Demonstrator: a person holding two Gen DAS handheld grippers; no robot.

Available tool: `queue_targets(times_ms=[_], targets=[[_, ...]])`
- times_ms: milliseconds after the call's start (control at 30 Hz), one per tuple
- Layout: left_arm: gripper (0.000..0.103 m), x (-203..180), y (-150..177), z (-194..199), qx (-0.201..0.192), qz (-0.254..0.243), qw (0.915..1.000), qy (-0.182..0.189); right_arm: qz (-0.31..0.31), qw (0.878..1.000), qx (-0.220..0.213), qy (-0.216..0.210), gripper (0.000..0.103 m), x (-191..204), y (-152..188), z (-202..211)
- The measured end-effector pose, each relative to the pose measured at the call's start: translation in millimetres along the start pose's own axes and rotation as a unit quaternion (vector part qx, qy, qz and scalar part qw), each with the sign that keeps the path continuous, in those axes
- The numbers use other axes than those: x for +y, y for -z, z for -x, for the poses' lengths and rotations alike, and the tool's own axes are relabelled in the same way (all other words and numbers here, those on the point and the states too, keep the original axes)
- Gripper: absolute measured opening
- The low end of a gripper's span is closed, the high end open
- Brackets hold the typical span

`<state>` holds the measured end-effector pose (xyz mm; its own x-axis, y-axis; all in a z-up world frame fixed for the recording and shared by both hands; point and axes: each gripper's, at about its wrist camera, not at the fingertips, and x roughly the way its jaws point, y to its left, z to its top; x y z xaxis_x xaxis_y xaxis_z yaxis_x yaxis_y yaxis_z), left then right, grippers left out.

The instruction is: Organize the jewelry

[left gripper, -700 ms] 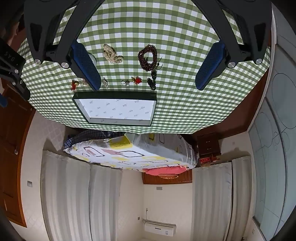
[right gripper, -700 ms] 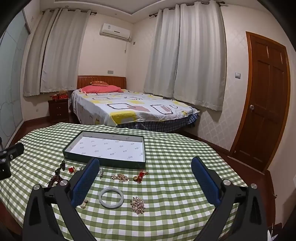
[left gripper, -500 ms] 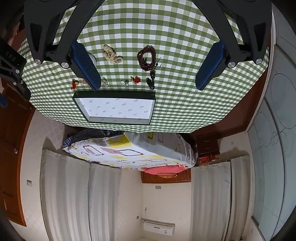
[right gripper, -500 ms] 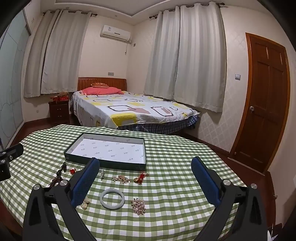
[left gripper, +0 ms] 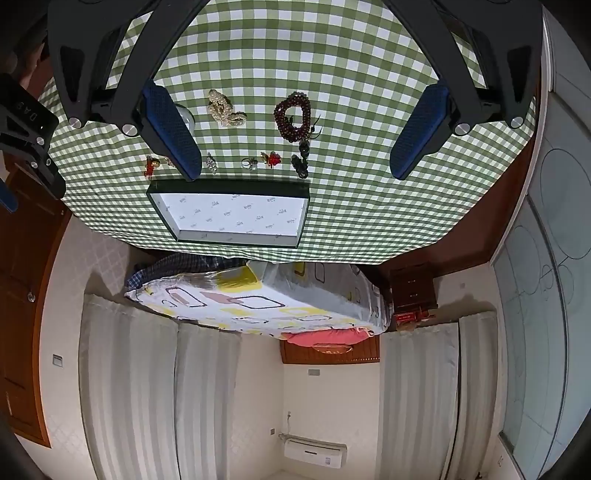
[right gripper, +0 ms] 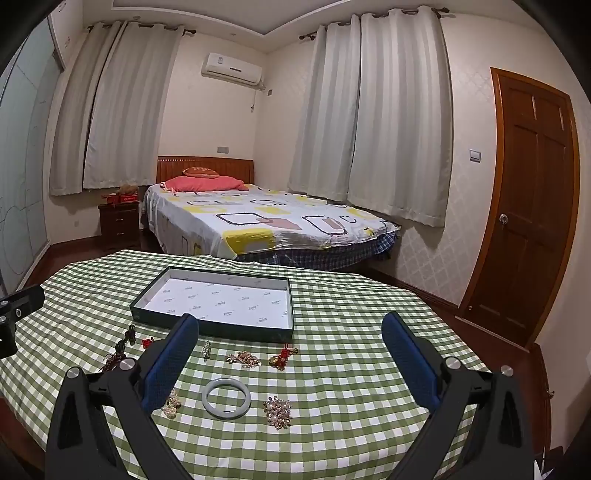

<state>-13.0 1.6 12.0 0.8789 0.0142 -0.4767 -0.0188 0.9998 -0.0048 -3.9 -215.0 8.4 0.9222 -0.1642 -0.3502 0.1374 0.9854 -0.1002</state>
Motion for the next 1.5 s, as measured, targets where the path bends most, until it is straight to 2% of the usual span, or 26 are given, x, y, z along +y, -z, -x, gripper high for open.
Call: queue_targets(times_ms=[1500], targets=[[0.099, 5.3, 4.0, -2.9, 0.01, 0.012, 0.9999, 0.002, 0.0, 1.0, -0.002, 0.0, 0.097, 3.1, 4.6, -2.0]])
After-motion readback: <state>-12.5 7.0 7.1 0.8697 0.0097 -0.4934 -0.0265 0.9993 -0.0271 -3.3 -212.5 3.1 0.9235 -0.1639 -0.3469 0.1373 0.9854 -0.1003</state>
